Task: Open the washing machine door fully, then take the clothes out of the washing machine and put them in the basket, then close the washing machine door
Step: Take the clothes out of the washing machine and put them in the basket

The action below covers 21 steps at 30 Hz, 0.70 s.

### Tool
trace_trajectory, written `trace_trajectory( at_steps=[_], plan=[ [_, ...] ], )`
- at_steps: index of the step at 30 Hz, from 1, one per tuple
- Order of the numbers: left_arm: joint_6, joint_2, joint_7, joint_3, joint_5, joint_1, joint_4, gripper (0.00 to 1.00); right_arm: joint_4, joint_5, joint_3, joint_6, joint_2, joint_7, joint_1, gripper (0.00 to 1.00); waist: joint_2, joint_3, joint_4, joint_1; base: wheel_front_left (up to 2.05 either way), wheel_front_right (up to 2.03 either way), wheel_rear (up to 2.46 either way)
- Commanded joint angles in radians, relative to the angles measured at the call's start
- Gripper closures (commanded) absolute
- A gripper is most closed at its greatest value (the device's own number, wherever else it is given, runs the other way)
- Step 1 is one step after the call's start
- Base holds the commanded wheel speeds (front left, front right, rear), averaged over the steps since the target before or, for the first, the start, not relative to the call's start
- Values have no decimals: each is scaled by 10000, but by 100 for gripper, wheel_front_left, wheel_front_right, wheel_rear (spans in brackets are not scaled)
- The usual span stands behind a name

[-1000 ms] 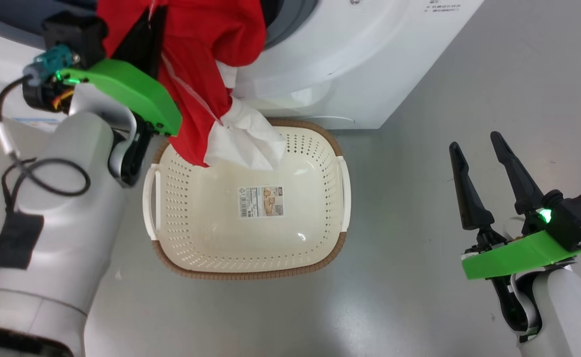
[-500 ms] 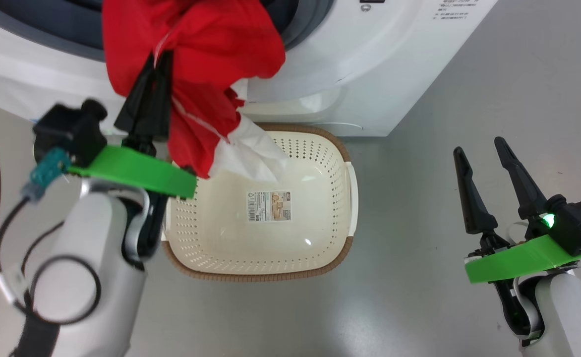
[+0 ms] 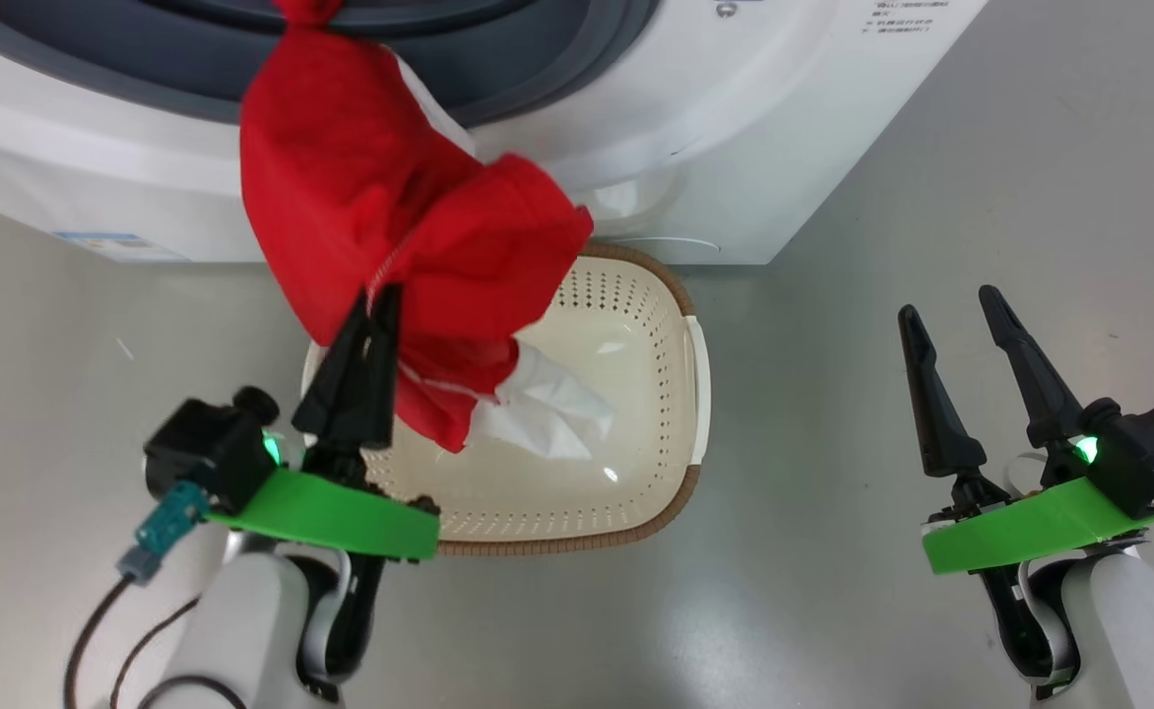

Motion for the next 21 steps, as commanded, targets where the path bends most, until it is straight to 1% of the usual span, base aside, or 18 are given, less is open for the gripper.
trace_trajectory(
  at_steps=[1, 4, 8, 21],
  plan=[
    [-3, 158, -119, 242, -8, 269, -171, 100, -259, -92, 246, 48, -40, -63, 97, 0, -1, 56, -28, 0, 0, 0, 0],
    [-44, 104, -120, 126, 9, 366, 336, 100, -271, -98, 270, 48, -36, -63, 55, 0, -1, 166, -72, 0, 0, 0, 0],
    [-100, 64, -120, 125, 218, 108, 1260, 100, -303, -103, 295, 48, -30, -63, -71, 0, -1, 396, -169, 0, 0, 0, 0],
    [-378, 12, -120, 326, 371, -1481, 4937, 100, -364, -92, 410, 48, 100, -63, -503, 0, -1, 1230, -712, 0, 0, 0, 0]
  ],
)
